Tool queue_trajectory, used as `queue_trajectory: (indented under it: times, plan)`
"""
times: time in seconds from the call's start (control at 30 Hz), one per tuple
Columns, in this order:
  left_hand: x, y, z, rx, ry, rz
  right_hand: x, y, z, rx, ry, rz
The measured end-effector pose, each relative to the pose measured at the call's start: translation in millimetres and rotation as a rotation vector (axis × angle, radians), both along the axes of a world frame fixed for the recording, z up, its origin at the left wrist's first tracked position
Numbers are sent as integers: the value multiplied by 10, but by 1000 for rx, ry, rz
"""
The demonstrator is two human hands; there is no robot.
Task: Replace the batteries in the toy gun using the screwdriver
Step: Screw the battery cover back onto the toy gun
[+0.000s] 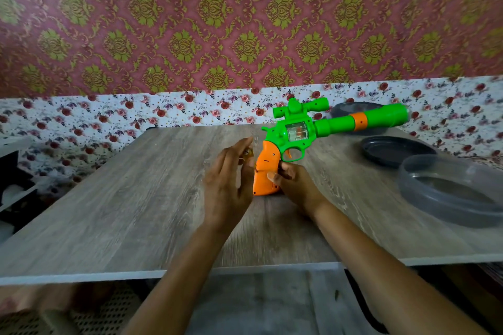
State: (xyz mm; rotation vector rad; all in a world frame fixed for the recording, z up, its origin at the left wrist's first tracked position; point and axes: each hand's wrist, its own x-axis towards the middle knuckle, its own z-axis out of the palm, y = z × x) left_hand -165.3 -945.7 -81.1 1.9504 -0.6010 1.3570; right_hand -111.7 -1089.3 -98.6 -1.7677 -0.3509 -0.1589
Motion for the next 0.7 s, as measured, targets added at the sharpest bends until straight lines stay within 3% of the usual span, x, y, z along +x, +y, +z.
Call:
queue_trajectory:
  times: [0.13, 0.33, 0.57, 0.7]
  plan:
    - [-77, -91, -66, 7, 21, -50, -67, -116, -62, 60, 4, -1]
    - [-99, -105, -114, 168, -43, -61, -6, -162, -124, 59, -42, 8]
    - [-57, -58, -128, 46, 11, -14, 22, -167, -106, 53, -36, 30]
    - [-56, -32, -113, 71, -57, -26, 19, -168, -106, 58, -44, 38]
